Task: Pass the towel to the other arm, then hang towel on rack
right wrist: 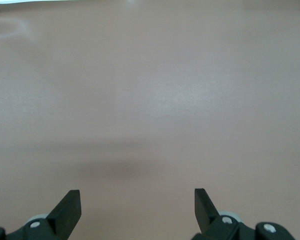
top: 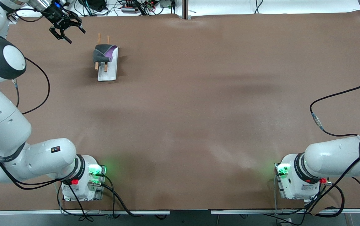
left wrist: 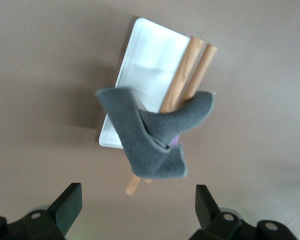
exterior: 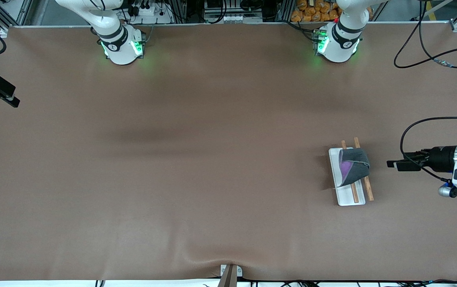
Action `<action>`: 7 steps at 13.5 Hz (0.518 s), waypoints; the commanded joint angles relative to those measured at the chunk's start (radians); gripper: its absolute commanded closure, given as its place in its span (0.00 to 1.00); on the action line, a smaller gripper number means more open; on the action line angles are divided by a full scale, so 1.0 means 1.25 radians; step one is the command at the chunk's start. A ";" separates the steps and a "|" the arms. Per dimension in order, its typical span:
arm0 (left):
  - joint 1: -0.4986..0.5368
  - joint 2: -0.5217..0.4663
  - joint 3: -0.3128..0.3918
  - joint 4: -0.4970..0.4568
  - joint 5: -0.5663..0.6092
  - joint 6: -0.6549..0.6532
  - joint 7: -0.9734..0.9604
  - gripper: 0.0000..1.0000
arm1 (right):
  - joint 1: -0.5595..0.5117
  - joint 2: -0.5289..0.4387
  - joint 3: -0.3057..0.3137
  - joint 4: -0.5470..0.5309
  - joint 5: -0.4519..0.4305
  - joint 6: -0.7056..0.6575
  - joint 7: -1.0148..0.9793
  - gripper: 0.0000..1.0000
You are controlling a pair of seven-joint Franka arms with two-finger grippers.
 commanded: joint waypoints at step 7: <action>-0.077 -0.133 -0.013 -0.006 0.084 -0.051 -0.079 0.00 | 0.001 -0.004 0.003 0.004 -0.006 -0.006 -0.005 0.00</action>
